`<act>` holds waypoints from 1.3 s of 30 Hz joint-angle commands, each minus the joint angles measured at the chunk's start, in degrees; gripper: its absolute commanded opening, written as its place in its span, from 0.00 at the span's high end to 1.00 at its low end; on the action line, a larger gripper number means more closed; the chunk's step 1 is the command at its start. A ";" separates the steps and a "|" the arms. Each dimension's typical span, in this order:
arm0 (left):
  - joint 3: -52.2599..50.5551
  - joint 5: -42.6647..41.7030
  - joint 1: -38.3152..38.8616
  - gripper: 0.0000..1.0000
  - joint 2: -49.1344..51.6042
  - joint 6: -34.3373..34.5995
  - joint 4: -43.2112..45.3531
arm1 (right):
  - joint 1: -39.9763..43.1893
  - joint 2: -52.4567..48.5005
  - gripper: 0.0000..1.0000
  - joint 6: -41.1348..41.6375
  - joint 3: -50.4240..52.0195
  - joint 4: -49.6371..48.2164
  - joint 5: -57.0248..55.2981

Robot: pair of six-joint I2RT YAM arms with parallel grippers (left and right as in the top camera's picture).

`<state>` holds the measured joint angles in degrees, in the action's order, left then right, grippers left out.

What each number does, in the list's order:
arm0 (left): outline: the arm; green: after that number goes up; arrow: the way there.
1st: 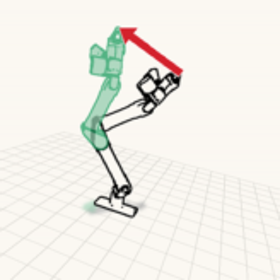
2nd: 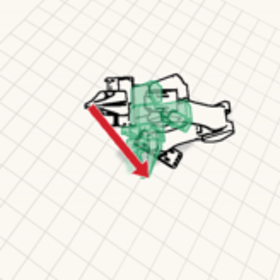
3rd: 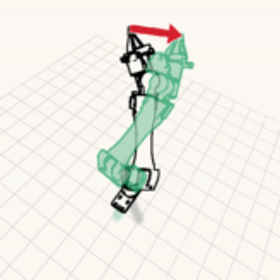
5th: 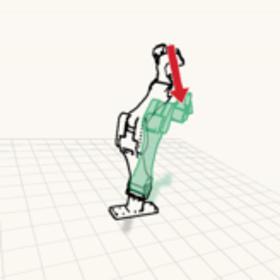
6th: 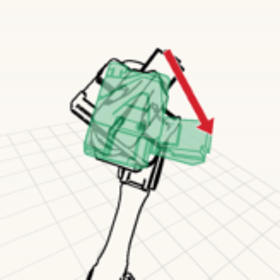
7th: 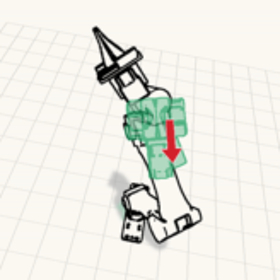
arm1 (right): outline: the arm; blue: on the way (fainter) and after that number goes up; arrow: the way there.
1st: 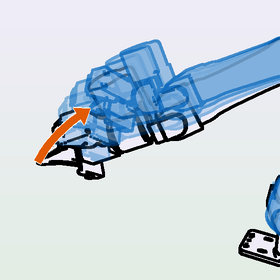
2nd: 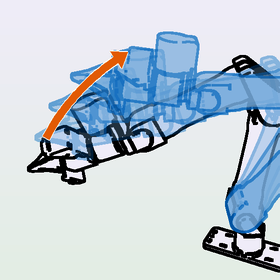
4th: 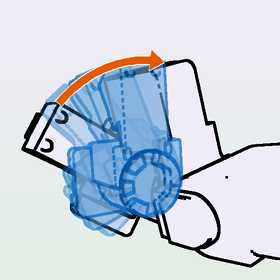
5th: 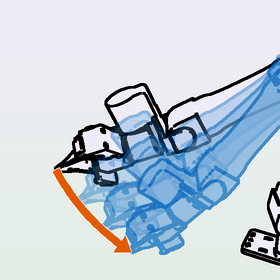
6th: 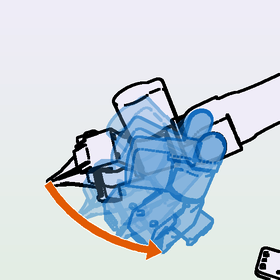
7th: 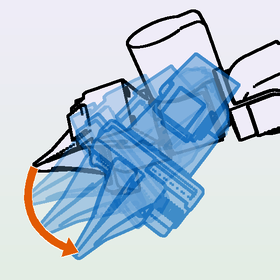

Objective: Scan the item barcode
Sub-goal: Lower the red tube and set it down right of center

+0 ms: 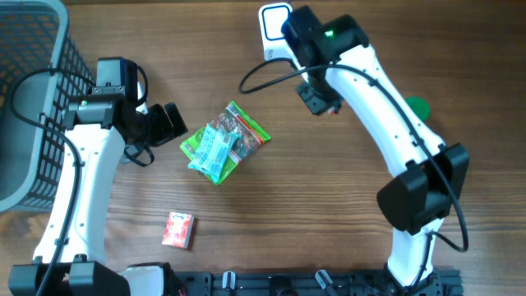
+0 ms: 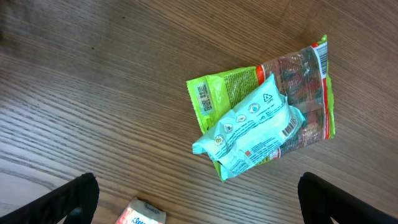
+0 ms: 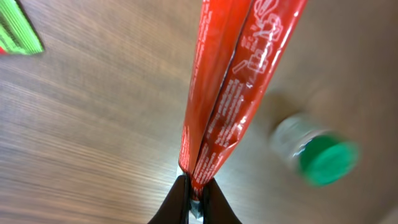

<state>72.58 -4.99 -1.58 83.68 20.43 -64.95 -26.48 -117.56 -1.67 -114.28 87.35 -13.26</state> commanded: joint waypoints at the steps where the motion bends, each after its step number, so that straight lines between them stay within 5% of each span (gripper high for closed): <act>1: -0.04 -0.48 -0.20 0.00 0.07 -0.70 0.00 | 3.15 -1.38 0.96 6.67 6.80 -0.98 6.05; 14: -0.04 -0.46 -0.20 0.00 0.07 -0.70 0.00 | 10.71 -1.38 0.96 9.20 31.78 -15.34 5.20; 15: -0.04 -0.48 -0.20 0.00 0.07 -0.70 0.00 | 10.91 -1.38 0.84 9.16 32.98 -16.35 5.20; 16: -0.04 -0.46 -0.20 0.00 0.07 -0.70 0.00 | 11.06 -1.38 0.53 9.16 33.75 -17.05 5.18; 17: -0.04 -0.48 -0.20 0.00 0.07 -0.70 0.02 | 11.26 -1.38 0.45 9.16 34.51 -17.94 5.18; 25: -0.04 -0.46 -0.20 0.00 0.07 -0.70 0.00 | 11.45 -1.36 0.41 6.64 33.33 -22.64 5.22; 36: -0.04 -0.48 -0.20 0.00 0.07 -0.70 0.00 | 11.45 -1.36 0.38 6.36 28.35 -17.03 6.16; 38: -0.04 -0.48 -0.17 0.00 0.07 -0.70 0.02 | 11.45 -1.36 0.45 6.36 28.35 -17.99 9.05; 39: -0.04 -0.48 -0.20 0.00 0.07 -0.70 0.02 | 11.45 -1.36 0.57 6.36 28.37 -19.71 12.11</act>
<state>72.58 -5.02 -1.58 83.68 20.43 -64.95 -15.27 -118.08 5.10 -84.71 69.91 -7.51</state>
